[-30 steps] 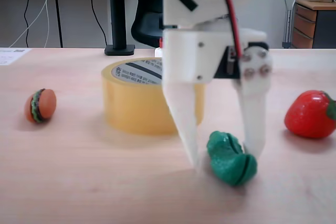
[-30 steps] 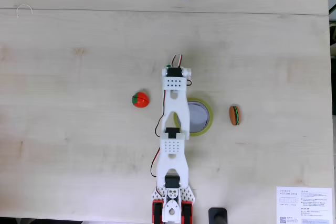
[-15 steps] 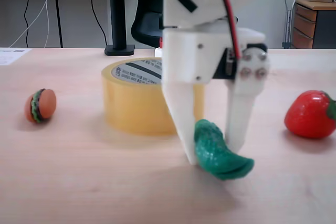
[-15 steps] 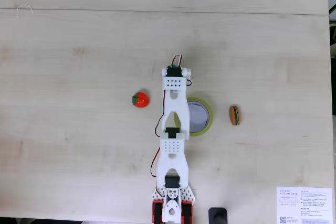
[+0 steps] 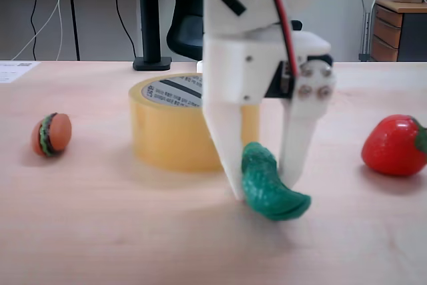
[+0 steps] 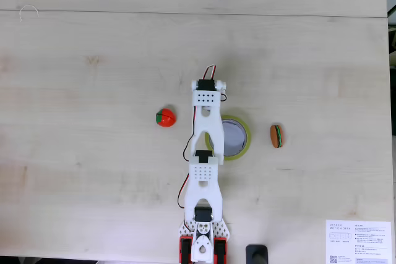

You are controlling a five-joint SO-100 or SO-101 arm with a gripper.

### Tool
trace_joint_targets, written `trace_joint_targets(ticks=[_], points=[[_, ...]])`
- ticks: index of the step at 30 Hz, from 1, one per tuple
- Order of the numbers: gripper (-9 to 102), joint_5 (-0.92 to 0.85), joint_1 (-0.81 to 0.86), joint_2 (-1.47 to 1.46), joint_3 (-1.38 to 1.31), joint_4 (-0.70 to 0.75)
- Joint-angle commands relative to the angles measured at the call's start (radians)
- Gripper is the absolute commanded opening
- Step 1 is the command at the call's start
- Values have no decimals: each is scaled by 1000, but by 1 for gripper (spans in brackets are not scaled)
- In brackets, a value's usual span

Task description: Grasp a cucumber and put it in the hole.

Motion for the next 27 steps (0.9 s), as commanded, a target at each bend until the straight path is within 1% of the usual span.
trace_joint_targets(ticks=[1,15,27], points=[[0,-9,3,123,-21,29],[0,-9,6,291,-8,127],[0,-9,11,572,276,127]])
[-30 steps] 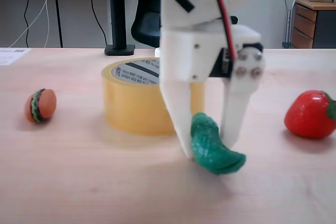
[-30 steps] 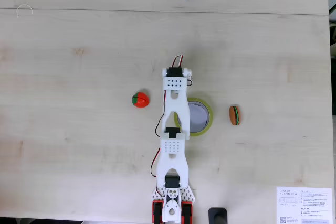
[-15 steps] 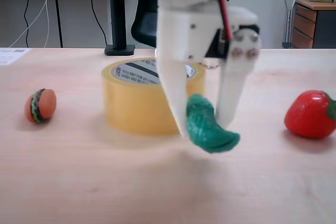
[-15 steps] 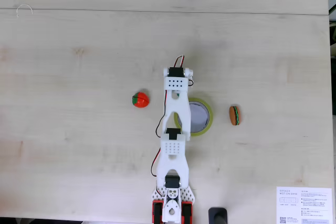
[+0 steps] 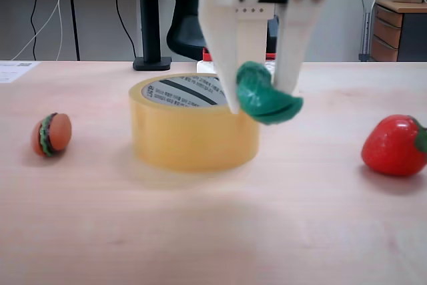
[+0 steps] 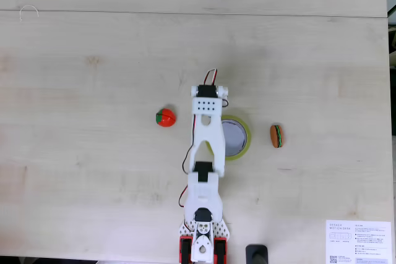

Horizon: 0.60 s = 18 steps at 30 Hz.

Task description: Grasp a cucumber and put it in the hole.

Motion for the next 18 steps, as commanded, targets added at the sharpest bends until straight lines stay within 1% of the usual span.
trace_joint_targets(ticks=[1,18], points=[[0,-9,12,219,34,31],[0,-9,199,548,333,31]])
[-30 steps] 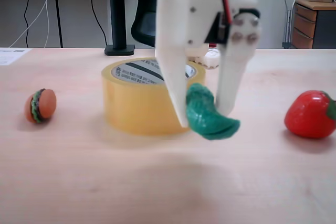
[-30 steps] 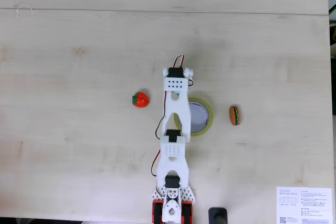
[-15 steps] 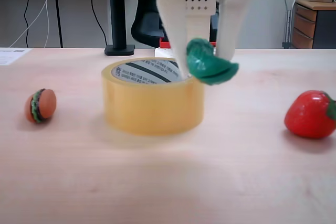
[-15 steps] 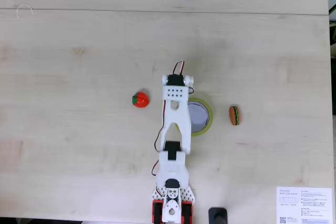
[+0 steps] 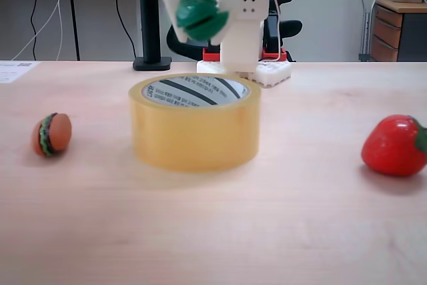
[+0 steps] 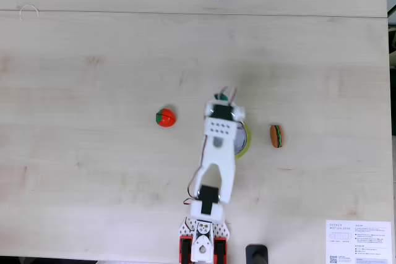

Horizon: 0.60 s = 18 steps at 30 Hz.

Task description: Grasp a cucumber and put it in the hole.

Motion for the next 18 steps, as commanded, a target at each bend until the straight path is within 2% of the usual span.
trace_joint_targets(ticks=[1,18], points=[[0,-9,28,161,41,31],[0,-9,32,291,262,18]])
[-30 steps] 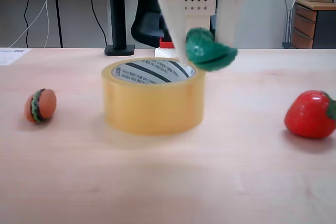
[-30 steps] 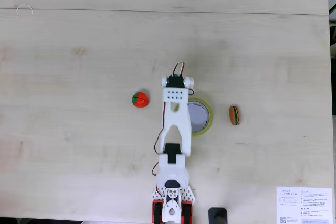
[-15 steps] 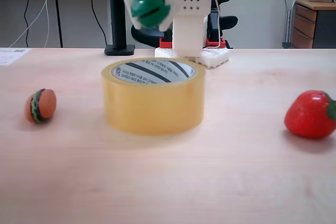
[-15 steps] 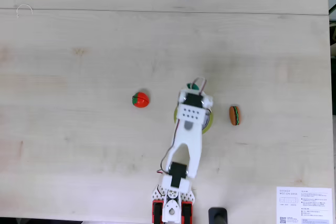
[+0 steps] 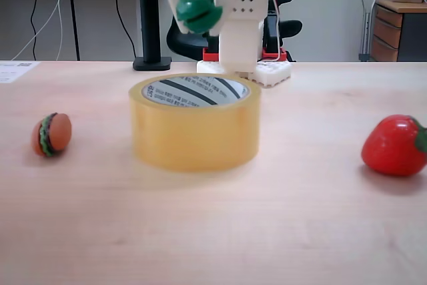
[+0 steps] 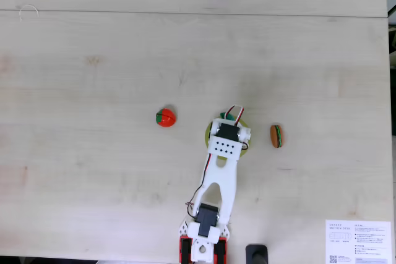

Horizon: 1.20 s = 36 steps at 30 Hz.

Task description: Grasp a cucumber and put it in the hole.

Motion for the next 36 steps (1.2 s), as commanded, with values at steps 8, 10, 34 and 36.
trace_joint_targets(ticks=[8,10,34,36], points=[[3,-9,17,127,106,-87],[3,-9,25,126,106,-95],[25,-8,60,144,118,-110],[27,-5,60,155,118,-110]])
